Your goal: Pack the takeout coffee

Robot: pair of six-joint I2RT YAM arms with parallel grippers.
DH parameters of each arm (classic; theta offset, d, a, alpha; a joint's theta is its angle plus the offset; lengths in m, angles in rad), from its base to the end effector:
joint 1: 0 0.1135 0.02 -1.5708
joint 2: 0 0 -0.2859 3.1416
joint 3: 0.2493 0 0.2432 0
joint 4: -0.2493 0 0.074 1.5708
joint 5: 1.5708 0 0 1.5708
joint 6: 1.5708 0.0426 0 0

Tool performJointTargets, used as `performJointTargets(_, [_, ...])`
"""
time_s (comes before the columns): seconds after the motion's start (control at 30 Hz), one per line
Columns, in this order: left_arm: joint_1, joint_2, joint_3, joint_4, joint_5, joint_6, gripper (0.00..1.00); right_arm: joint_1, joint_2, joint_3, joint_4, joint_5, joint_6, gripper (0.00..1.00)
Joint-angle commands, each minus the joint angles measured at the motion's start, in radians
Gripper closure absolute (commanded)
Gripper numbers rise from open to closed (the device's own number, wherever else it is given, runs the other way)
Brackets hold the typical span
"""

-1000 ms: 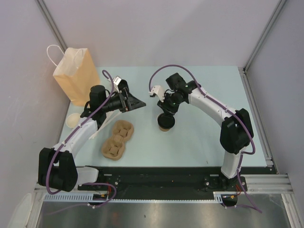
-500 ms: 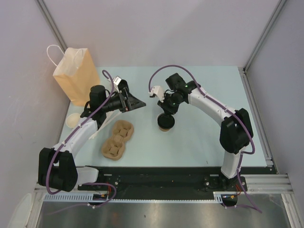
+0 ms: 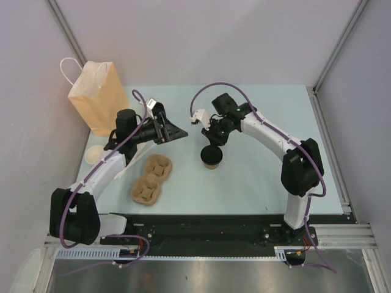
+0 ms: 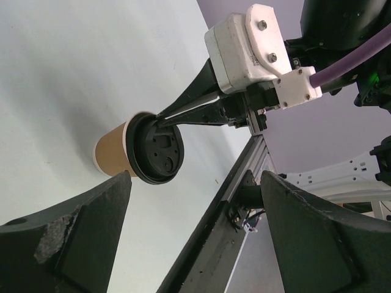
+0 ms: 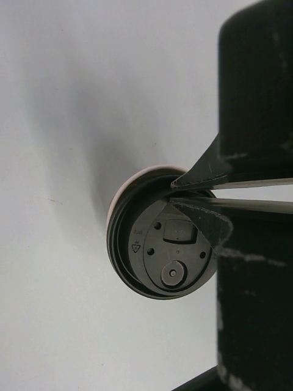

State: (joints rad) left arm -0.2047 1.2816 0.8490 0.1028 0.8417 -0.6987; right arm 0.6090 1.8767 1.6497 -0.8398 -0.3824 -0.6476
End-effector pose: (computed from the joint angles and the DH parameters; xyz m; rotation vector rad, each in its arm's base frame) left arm 0.2623 -0.0869 0.3100 0.1274 2.0328 -1.3864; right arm 0.3223 0.2442 0.2921 -1.6273 2.0202 0.4885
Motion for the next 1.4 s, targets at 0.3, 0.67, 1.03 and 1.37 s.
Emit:
performJointTargets(0.3, [-0.007, 0.005, 0.044, 0.023, 0.016, 0.016, 0.09, 0.011, 0.009, 0.056, 0.013, 0.002, -0.004, 0.86])
performJointTargets(0.67, [-0.042, -0.039, 0.007, -0.047, 0.077, 0.137, 0.22, -0.006, -0.094, 0.067, 0.011, -0.032, 0.034, 0.78])
performJointTargets(1.03, [-0.212, -0.018, -0.022, -0.175, -0.004, 0.261, 0.5, -0.104, -0.169, 0.039, -0.021, -0.194, 0.183, 0.69])
performJointTargets(1.37, [-0.292, 0.097, 0.028, -0.209, -0.144, 0.3, 0.69, -0.181, -0.192, -0.082, 0.022, -0.315, 0.327, 0.69])
